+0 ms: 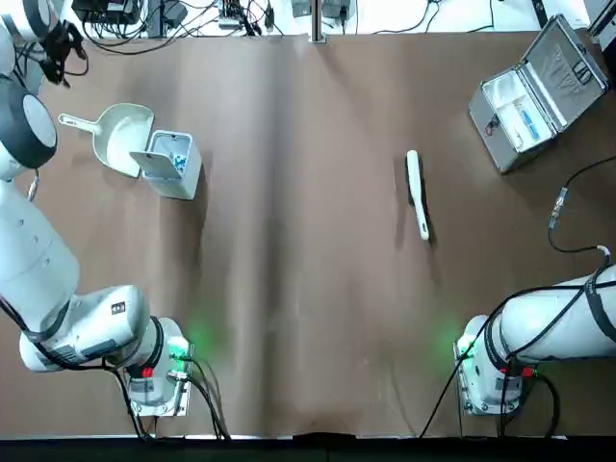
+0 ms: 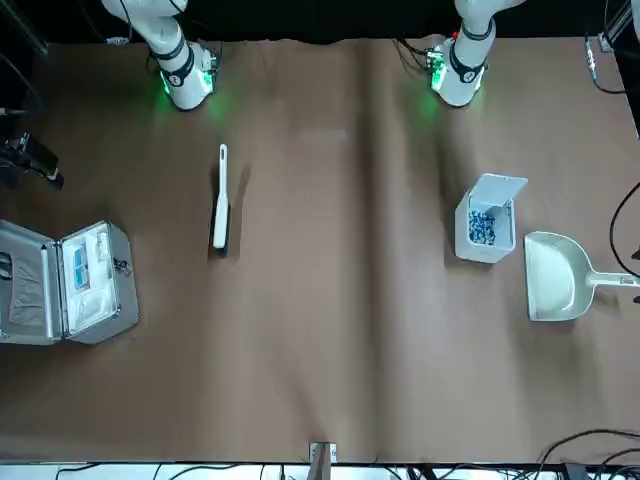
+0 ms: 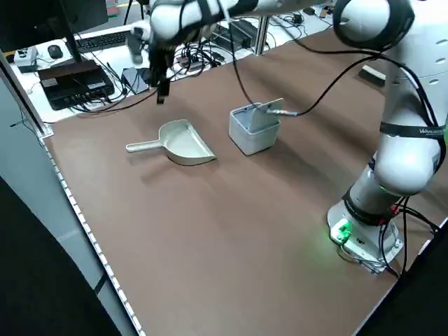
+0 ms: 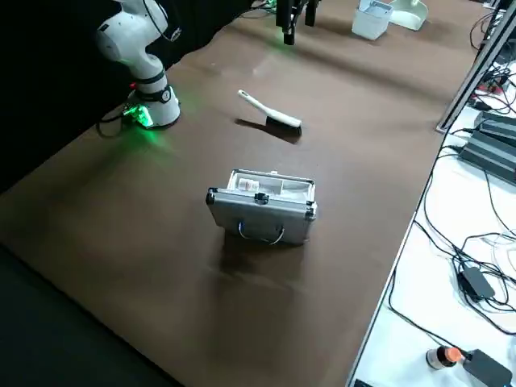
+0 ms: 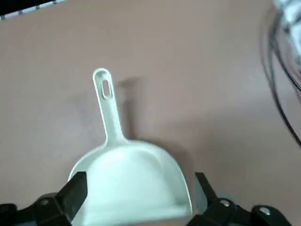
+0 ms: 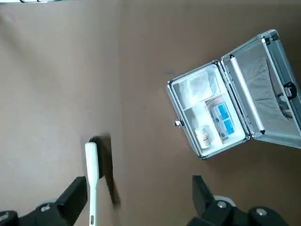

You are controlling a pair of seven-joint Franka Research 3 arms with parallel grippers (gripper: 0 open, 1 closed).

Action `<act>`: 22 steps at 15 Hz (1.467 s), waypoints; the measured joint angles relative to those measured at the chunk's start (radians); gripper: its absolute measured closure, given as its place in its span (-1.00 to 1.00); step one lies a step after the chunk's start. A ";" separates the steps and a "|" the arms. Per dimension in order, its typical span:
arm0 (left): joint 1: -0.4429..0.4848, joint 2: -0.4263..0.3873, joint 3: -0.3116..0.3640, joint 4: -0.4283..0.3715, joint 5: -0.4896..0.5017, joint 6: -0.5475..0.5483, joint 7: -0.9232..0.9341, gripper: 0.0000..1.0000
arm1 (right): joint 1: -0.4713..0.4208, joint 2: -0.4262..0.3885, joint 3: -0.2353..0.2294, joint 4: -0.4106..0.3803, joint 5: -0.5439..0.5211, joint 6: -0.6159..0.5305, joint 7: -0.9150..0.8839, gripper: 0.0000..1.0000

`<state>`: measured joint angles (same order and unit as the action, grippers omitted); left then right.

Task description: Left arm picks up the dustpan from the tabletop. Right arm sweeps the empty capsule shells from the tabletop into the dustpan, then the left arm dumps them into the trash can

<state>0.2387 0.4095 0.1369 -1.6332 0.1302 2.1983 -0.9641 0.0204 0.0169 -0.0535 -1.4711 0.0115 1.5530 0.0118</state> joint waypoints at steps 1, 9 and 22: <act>-0.022 -0.029 -0.005 0.000 0.000 -0.030 0.030 -1.00 | 0.000 0.000 0.000 0.000 0.000 0.000 0.000 -0.97; -0.270 -0.172 -0.054 -0.001 0.000 -0.168 0.272 -1.00 | 0.000 0.000 0.001 0.000 0.000 0.000 0.000 -0.97; -0.317 -0.297 -0.200 0.097 0.000 -0.421 0.735 -1.00 | 0.000 0.000 0.001 0.000 0.000 0.003 0.003 -0.97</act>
<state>-0.0781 0.1126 -0.0628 -1.5362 0.1301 1.7769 -0.2290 0.0206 0.0169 -0.0522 -1.4713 0.0115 1.5564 0.0146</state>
